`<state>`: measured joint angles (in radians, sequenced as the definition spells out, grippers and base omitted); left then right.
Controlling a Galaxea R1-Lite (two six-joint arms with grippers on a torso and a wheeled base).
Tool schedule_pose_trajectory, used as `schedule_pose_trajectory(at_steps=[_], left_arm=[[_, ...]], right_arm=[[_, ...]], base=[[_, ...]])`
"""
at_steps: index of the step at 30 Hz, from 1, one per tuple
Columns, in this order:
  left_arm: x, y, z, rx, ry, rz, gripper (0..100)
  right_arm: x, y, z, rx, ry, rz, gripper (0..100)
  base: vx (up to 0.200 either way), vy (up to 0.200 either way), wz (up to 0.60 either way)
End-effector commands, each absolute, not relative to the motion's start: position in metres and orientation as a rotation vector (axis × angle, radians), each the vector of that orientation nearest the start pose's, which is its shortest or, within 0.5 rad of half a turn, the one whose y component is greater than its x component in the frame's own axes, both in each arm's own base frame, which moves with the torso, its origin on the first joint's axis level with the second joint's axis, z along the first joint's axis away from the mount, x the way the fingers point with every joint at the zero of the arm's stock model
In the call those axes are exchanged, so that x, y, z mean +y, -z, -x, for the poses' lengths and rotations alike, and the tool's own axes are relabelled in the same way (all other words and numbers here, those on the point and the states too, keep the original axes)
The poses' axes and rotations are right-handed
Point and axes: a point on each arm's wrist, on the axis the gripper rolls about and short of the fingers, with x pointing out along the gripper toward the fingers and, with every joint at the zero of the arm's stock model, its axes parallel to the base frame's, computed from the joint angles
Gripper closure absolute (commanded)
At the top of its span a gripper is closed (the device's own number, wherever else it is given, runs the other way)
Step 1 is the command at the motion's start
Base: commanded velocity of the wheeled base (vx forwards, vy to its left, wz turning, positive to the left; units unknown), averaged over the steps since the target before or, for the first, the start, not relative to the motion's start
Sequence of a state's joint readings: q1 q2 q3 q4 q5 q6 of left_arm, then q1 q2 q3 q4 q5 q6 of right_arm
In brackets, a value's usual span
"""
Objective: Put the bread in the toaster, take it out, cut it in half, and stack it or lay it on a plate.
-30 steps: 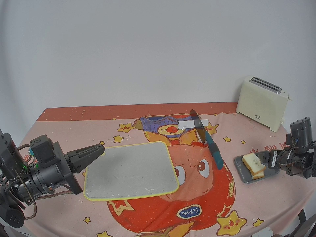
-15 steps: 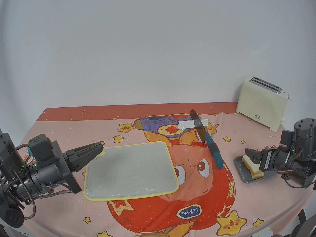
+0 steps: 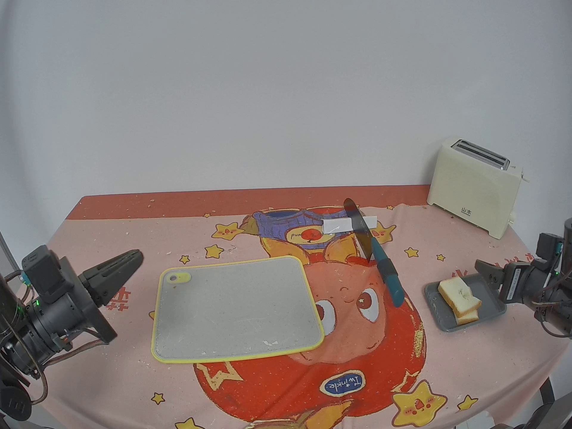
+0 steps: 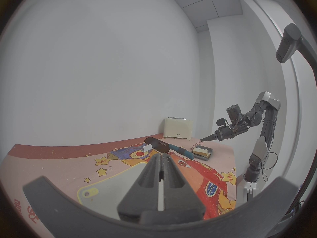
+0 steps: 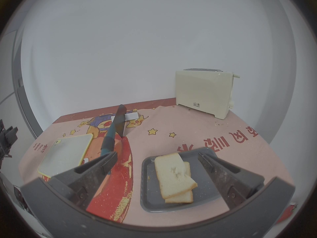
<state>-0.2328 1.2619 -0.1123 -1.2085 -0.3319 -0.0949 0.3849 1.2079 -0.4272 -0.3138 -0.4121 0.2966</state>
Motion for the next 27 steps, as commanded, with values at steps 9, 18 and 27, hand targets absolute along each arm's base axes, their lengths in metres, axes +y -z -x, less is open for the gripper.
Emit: schedule_pose_trajectory(at_steps=[9,18,27], left_arm=[[-0.009,-0.161,-0.091,-0.123,0.360,0.093,100],[-0.009,-0.154,-0.033,-0.202,0.426,0.082,100],[-0.009,-0.135,0.005,-0.241,0.440,0.072,100]], right_arm=[[0.014,-0.165,-0.077,0.219,0.100,-0.130,0],[-0.001,-0.169,-0.033,0.059,0.143,-0.057,0],[-0.005,-0.160,-0.015,-0.006,0.166,-0.067,0]], base=[[0.000,0.000,0.00],[0.000,0.000,0.00],[0.000,0.000,0.00]])
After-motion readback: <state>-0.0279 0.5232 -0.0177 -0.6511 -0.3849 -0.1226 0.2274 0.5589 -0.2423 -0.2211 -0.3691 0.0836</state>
